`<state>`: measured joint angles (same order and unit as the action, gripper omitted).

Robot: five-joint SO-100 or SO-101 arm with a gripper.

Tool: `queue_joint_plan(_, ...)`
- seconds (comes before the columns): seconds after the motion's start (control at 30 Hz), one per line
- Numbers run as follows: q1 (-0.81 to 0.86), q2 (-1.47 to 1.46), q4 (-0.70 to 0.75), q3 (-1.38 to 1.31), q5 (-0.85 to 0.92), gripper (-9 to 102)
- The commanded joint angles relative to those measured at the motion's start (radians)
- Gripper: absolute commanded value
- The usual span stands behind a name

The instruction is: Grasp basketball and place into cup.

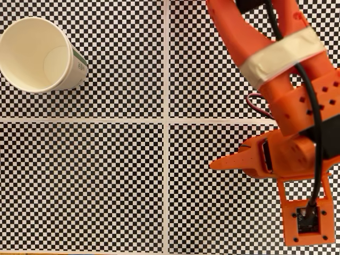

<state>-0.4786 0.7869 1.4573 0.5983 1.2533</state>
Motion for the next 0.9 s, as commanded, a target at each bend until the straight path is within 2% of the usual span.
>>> queue_joint_plan(0.0, 0.012, 0.003, 0.003, -0.057, 0.006, 69)
queue_joint_plan(0.47, 0.018, -0.135, 0.003, -0.169, -0.018, 67)
queue_joint_plan(0.63, 0.017, -0.149, 0.015, -0.179, -0.057, 56)
queue_joint_plan(0.73, 0.014, -0.169, 0.063, -0.236, -0.104, 45)
queue_joint_plan(0.87, 0.015, -0.258, 0.196, -0.437, -0.133, 29)
